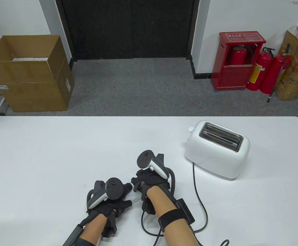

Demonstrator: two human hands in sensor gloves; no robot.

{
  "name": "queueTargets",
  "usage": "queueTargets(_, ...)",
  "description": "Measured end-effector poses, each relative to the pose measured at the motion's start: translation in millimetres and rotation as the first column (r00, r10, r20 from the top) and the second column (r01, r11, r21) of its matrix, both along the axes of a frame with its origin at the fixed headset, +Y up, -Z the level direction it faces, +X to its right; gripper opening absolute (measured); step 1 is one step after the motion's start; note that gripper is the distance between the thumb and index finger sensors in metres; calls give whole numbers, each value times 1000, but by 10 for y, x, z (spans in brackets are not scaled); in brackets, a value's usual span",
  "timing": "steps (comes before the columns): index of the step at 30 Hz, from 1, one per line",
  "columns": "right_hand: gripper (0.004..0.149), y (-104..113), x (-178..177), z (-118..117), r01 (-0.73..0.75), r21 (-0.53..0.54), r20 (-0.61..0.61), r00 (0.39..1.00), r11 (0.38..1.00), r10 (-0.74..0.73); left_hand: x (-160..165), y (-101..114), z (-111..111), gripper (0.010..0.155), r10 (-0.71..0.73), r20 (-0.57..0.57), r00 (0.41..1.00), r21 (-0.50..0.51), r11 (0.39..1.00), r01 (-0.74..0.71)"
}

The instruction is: Plug the toaster into the power strip

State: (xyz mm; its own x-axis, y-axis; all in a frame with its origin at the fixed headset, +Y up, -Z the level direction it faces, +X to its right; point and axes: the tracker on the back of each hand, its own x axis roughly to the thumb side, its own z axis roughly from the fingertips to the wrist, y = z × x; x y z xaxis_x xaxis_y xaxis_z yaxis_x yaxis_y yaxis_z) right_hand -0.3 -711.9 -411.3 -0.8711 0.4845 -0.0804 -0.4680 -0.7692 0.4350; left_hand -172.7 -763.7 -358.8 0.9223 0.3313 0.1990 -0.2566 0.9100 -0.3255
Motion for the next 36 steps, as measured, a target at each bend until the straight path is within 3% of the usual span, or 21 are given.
queueTargets(6, 64, 290, 264, 215, 65, 199, 35, 997, 978, -73, -36, 77, -22, 75, -34, 34, 999, -65, 997, 36)
queueTargets(12, 63, 486, 566, 478, -73, 437, 44, 997, 896, 59, -322, 604, 67, 72, -45, -51, 998, 174, 983, 53)
queueTargets(15, 64, 482, 658, 593, -88, 511, 43, 996, 855, 76, -460, 830, 147, 73, -62, -88, 994, 298, 951, 86)
queueTargets(18, 66, 441, 687, 667, -102, 547, 27, 994, 831, 104, -537, 920, 203, 77, -63, -108, 992, 362, 927, 98)
queueTargets(21, 70, 354, 697, 712, -125, 546, 9, 990, 828, 143, -589, 872, 223, 82, -112, -107, 988, 383, 912, 145)
queueTargets(25, 74, 135, 728, 727, -169, 517, 16, 982, 839, 188, -638, 632, 254, 87, -154, -108, 982, 368, 912, 184)
queueTargets(28, 75, -30, 760, 736, -153, 523, 5, 984, 839, 177, -651, 523, 257, 90, -209, -100, 973, 303, 925, 230)
queueTargets(30, 76, -62, 789, 742, -192, 476, 14, 977, 858, 211, -651, 481, 257, 90, -227, -91, 970, 315, 917, 244)
queueTargets(36, 77, -92, 835, 761, -156, 478, 4, 985, 864, 175, -606, 429, 275, 92, -238, -84, 968, 313, 916, 252)
